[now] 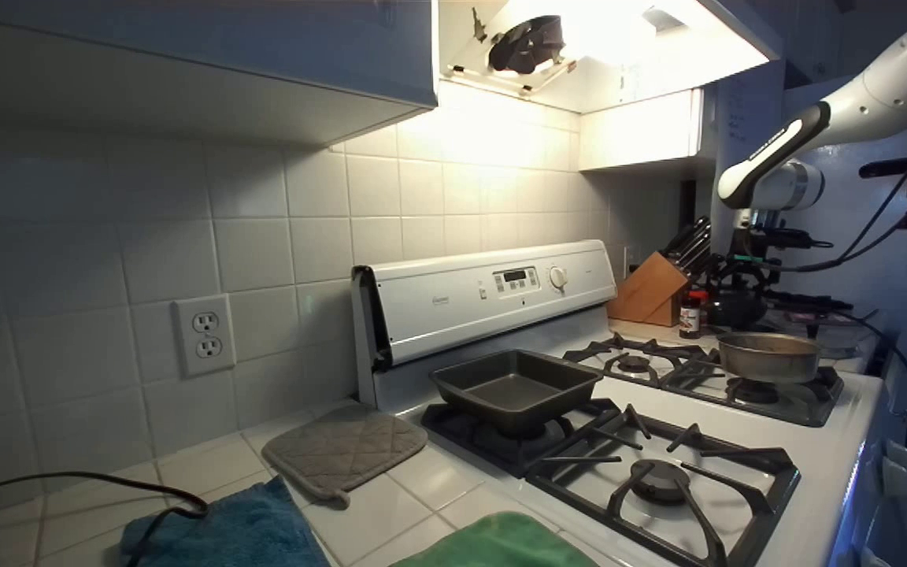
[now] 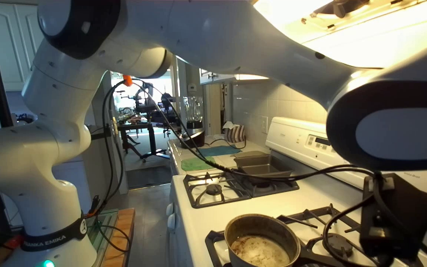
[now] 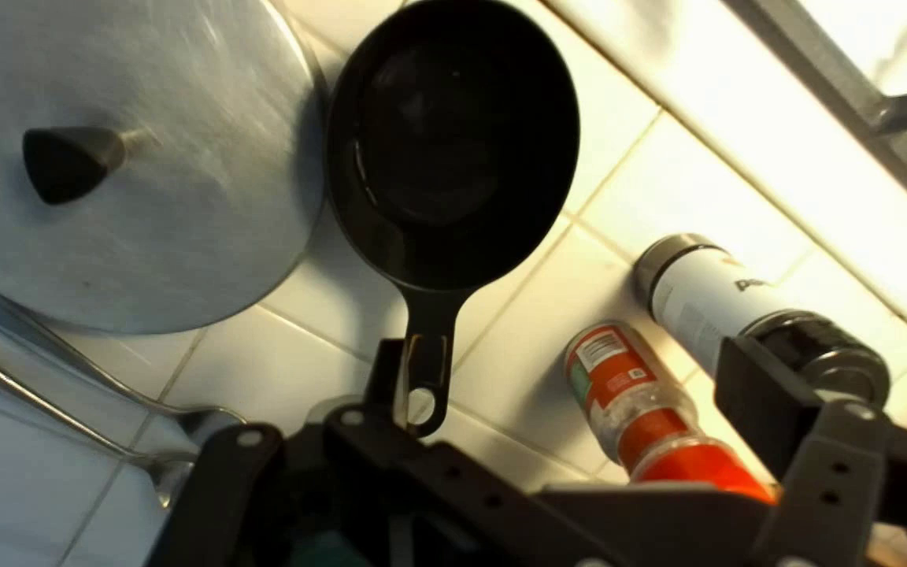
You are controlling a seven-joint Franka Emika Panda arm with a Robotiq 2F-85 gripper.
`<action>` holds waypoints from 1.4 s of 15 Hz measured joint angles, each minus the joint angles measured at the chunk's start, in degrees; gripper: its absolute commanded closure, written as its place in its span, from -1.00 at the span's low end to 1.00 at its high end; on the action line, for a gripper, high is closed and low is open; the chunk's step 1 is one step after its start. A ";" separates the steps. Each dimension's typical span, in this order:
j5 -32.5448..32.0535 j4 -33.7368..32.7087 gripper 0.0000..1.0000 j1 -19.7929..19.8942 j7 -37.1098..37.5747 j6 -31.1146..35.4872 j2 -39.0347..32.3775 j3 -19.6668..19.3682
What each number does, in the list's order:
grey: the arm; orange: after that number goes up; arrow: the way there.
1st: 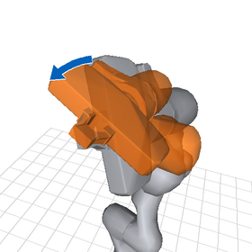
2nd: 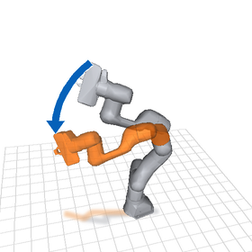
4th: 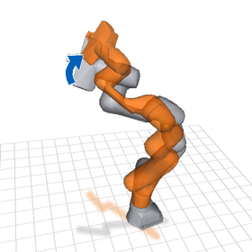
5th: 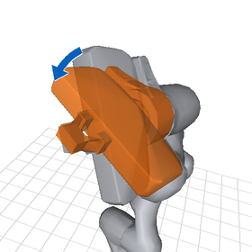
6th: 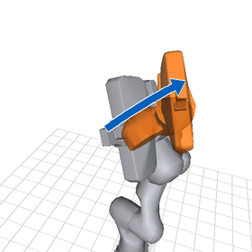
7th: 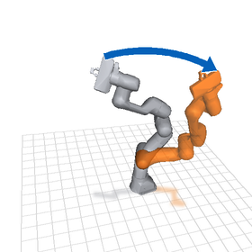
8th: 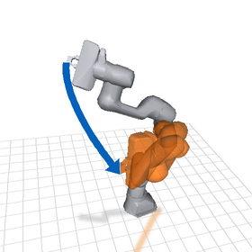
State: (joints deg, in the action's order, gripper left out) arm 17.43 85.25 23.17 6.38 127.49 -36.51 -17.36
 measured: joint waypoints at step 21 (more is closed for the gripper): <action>-0.86 31.26 -1.00 -5.63 -22.66 -2.27 30.83 5.40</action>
State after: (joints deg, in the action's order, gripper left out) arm 16.57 116.51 17.54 -16.29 125.22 -5.68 -11.96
